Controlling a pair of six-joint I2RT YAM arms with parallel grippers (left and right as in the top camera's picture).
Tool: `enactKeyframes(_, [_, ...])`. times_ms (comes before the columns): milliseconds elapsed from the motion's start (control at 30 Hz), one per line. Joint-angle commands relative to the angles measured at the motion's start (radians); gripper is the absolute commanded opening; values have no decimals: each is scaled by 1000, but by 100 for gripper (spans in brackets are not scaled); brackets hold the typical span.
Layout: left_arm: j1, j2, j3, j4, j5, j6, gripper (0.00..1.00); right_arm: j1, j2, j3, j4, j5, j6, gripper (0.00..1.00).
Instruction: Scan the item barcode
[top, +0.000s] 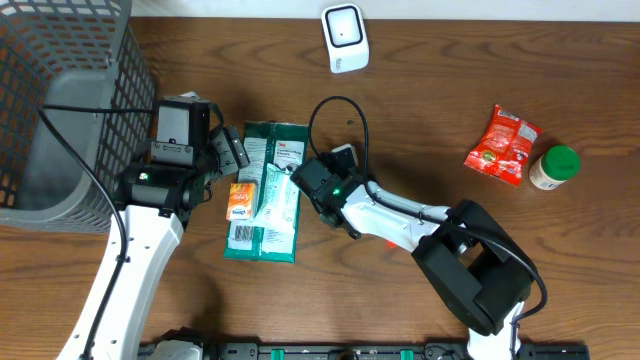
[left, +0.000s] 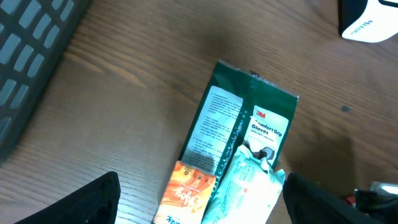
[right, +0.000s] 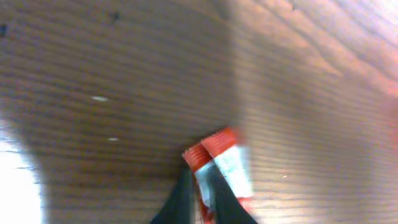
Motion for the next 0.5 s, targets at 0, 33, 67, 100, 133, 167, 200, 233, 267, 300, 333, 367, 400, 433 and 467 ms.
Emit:
enactKeyframes(0, [4, 4, 4, 0, -10, 9, 84, 3, 2, -1, -1, -30, 27, 22])
enactKeyframes(33, [4, 4, 4, 0, -10, 9, 84, 3, 0, -1, -1, -30, 27, 26])
enactKeyframes(67, [4, 4, 4, 0, -10, 9, 84, 3, -2, 0, 0, -31, 27, 29])
enactKeyframes(100, [4, 4, 4, 0, -10, 9, 84, 1, -9, 6, -1, -37, 27, 32])
enactKeyframes(133, [4, 4, 4, 0, -10, 9, 84, -3, -17, 13, -8, -50, 26, 33])
enactKeyframes(167, [4, 4, 4, 0, -10, 9, 84, -8, -26, 20, -17, -61, 27, 33])
enactKeyframes(200, [4, 4, 4, 0, -10, 9, 85, -14, -40, 28, -29, -85, 26, 33])
enactKeyframes(233, [4, 4, 4, 0, -10, 9, 84, -20, -57, 35, -39, -110, 26, 33])
enactKeyframes(267, [4, 4, 4, 0, -10, 9, 84, -29, -77, 40, -46, -141, 26, 34])
enactKeyframes(300, [4, 4, 4, 0, -10, 9, 84, -37, -98, 41, -49, -174, 26, 34])
enactKeyframes(333, [4, 4, 4, 0, -10, 9, 84, -48, -122, 41, -51, -220, 26, 35])
enactKeyframes(367, [4, 4, 4, 0, -10, 9, 84, -56, -138, 41, -54, -254, 26, 36])
enactKeyframes(400, [4, 4, 4, 0, -10, 9, 84, -71, -161, 41, -62, -299, 26, 36])
enactKeyframes(433, [4, 4, 4, 0, -10, 9, 84, -86, -179, 41, -74, -333, 26, 36])
enactKeyframes(467, [4, 4, 4, 0, -10, 9, 84, -101, -192, 41, -88, -354, 26, 36])
